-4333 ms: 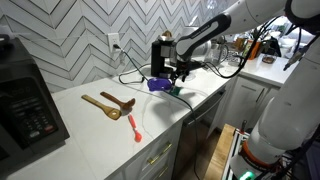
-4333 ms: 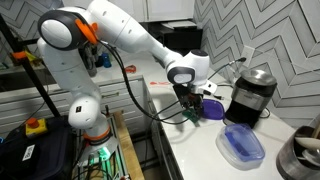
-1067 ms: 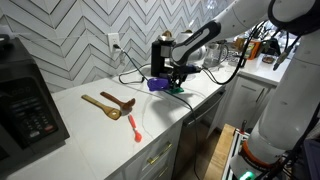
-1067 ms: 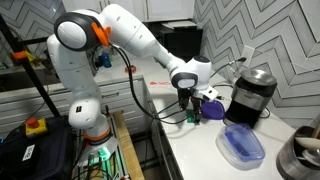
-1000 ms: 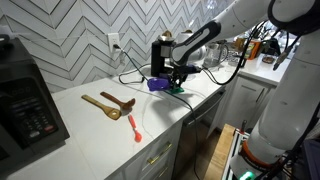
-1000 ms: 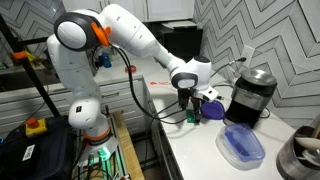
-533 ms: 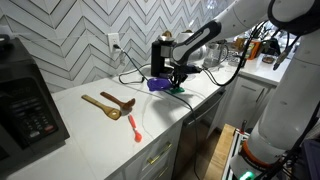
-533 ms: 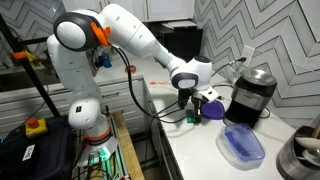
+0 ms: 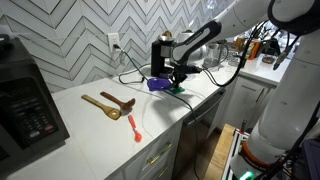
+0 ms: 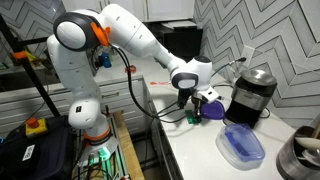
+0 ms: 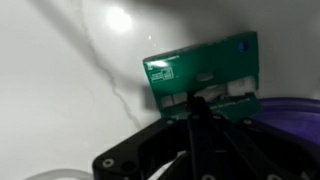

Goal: Remove a piece of gum from the green object

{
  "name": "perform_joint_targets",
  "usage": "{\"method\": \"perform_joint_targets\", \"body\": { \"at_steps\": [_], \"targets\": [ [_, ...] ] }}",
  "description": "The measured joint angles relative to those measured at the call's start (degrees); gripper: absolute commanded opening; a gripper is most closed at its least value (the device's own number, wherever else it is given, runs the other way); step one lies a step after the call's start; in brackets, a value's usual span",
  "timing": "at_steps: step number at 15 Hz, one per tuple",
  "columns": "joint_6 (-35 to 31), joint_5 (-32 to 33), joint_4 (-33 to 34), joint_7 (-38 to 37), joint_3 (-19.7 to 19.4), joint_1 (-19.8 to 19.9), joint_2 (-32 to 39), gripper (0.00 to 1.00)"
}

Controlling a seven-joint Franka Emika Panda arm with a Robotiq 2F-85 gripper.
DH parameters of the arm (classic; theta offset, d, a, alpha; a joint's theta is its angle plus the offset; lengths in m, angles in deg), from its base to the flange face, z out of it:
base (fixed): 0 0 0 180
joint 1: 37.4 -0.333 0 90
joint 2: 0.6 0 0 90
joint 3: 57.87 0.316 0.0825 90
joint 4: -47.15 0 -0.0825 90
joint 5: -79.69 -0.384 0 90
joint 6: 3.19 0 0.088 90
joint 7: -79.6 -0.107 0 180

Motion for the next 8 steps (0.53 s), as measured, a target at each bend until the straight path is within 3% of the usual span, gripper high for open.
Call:
{"method": "perform_joint_targets", "body": {
  "at_steps": [8],
  "targets": [
    [-0.1, 0.0, 1.7, -1.7, 0.0, 0.0, -0.9, 0.0]
  ]
}}
